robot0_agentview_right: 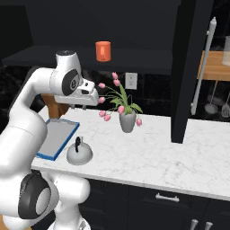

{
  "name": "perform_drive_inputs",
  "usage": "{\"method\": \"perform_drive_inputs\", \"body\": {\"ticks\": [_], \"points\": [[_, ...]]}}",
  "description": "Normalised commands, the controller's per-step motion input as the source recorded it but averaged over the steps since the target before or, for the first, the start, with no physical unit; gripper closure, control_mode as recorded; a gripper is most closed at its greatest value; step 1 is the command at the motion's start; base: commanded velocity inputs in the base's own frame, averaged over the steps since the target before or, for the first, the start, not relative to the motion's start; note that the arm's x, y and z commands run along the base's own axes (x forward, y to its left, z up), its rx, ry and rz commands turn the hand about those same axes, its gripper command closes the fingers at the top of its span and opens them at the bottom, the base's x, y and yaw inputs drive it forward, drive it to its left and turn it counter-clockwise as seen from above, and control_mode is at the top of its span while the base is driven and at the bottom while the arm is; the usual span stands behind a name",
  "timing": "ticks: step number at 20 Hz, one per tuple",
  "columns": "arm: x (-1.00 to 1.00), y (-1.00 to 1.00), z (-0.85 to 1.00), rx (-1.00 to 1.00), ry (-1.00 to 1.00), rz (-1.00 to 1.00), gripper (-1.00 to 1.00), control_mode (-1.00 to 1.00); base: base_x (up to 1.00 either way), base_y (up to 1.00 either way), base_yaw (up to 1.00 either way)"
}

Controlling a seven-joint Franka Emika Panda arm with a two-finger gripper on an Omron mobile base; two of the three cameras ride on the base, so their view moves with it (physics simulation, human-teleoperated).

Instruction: Pick the kettle from the counter and place it on the tray. Then pick the mug from the cabinet and place it on the tray. Then close the cabinet doors.

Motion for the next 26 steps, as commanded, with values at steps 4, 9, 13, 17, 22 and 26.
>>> {"method": "perform_drive_inputs", "body": {"ticks": [4, 9, 13, 17, 22, 26], "points": [[-0.01, -0.04, 0.00, 0.00, 0.00, 0.00, -1.00, -1.00, 0.00, 0.00, 0.00], [-0.23, -0.11, 0.07, 0.00, -0.31, 0.00, -1.00, -1.00, 0.00, 0.00, 0.00], [-0.43, -0.01, 0.45, 0.00, -0.67, 0.00, -1.00, -1.00, 0.00, 0.00, 0.00], [-0.31, 0.00, 0.74, 0.00, -0.68, 0.00, -1.00, -1.00, 0.00, 0.00, 0.00], [-0.04, -0.03, 0.84, 0.00, -0.49, 0.00, -1.00, -1.00, 0.00, 0.00, 0.00], [0.00, -0.09, 0.75, 0.00, -0.35, -0.03, -1.00, -1.00, 0.00, 0.00, 0.00]]}}
